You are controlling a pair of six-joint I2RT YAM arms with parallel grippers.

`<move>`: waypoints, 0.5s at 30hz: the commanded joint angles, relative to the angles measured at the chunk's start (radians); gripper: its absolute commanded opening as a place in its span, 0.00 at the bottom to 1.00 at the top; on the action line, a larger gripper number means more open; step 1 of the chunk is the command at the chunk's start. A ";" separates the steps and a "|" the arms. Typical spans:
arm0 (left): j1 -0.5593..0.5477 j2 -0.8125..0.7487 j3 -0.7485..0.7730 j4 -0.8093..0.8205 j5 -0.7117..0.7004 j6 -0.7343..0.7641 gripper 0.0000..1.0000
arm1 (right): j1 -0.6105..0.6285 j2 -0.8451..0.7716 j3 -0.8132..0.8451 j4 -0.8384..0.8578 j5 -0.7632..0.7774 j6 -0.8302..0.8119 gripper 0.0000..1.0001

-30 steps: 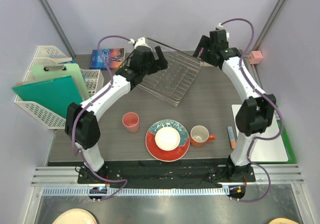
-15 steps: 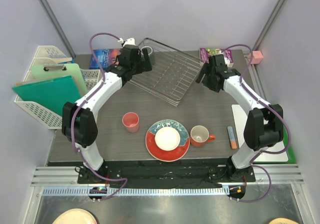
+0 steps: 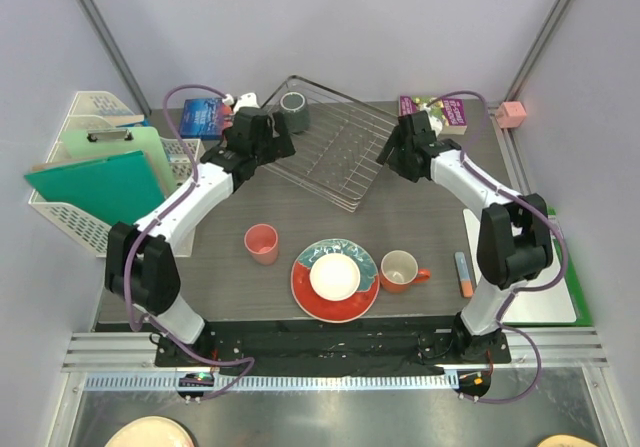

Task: Unload the mixed dishes from the dish rack
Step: Adjust the dish rack at the center of the board.

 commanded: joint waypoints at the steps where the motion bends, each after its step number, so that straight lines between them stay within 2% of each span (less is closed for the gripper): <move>1: 0.001 -0.061 -0.050 0.077 -0.026 -0.048 1.00 | 0.011 0.055 0.015 0.050 0.011 0.048 0.59; 2: 0.001 -0.064 -0.056 0.081 -0.024 -0.048 1.00 | 0.009 0.064 0.017 0.052 0.011 0.050 0.55; 4: 0.001 -0.061 -0.058 0.080 -0.018 -0.044 1.00 | 0.013 0.087 0.024 0.052 0.022 0.048 0.39; 5: 0.001 -0.060 -0.056 0.077 -0.018 -0.041 1.00 | 0.013 0.093 0.029 0.053 0.028 0.045 0.22; 8: 0.001 -0.064 -0.062 0.075 -0.027 -0.032 1.00 | 0.013 0.104 0.049 0.040 0.071 0.022 0.01; 15: 0.000 -0.056 -0.039 0.057 -0.038 -0.022 1.00 | 0.009 0.190 0.234 -0.084 0.209 -0.116 0.01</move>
